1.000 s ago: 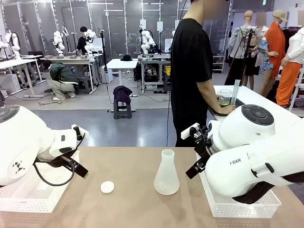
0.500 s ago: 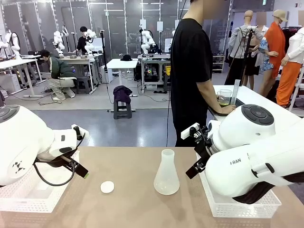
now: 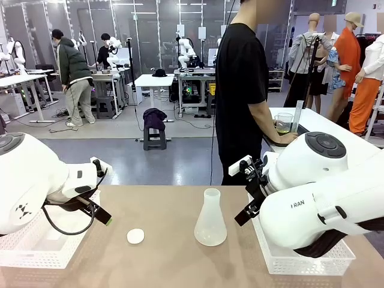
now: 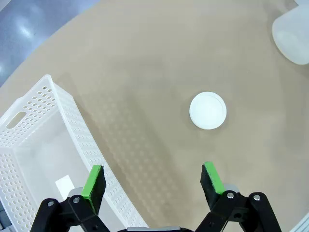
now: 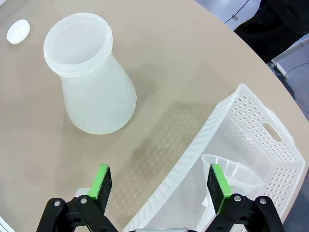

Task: Prepare the solutions needed for the experiment.
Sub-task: Pick up the Plastic Funnel and insert it into the Big flask.

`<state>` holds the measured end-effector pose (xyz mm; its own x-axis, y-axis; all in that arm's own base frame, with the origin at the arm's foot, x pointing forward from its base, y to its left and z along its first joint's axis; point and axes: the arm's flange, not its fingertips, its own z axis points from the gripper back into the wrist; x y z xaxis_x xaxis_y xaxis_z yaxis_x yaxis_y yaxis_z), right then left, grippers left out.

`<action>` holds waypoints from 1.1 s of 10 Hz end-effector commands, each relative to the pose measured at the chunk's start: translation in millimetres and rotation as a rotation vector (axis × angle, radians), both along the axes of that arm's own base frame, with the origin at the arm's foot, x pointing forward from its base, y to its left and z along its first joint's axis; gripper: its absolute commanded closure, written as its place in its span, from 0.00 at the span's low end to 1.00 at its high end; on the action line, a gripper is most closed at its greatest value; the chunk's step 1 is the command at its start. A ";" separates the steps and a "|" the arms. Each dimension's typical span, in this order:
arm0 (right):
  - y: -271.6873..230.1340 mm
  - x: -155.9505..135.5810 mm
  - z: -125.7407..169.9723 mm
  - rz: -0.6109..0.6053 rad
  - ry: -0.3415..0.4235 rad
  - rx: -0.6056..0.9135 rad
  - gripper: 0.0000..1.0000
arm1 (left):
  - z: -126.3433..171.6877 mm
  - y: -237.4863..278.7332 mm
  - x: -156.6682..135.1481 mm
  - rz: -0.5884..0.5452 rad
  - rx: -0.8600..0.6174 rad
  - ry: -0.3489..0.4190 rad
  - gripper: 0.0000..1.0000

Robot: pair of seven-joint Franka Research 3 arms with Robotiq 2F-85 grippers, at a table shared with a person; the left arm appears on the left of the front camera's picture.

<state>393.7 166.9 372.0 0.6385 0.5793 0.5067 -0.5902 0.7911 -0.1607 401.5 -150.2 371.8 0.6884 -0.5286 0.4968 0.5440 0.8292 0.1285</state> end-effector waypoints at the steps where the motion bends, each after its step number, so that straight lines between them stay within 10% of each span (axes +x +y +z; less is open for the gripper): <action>1: -0.1 0.0 0.0 -0.002 0.001 0.001 0.00 | 0.0 0.1 0.0 0.000 0.000 0.000 0.00; 11: -0.1 0.0 0.0 -0.002 0.001 0.001 0.00 | 0.0 0.1 0.0 0.000 0.000 0.000 0.00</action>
<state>393.7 166.9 372.0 0.6385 0.5793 0.5067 -0.5902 0.7911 -0.1607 401.5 -150.2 371.8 0.6884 -0.5286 0.4967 0.5440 0.8292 0.1285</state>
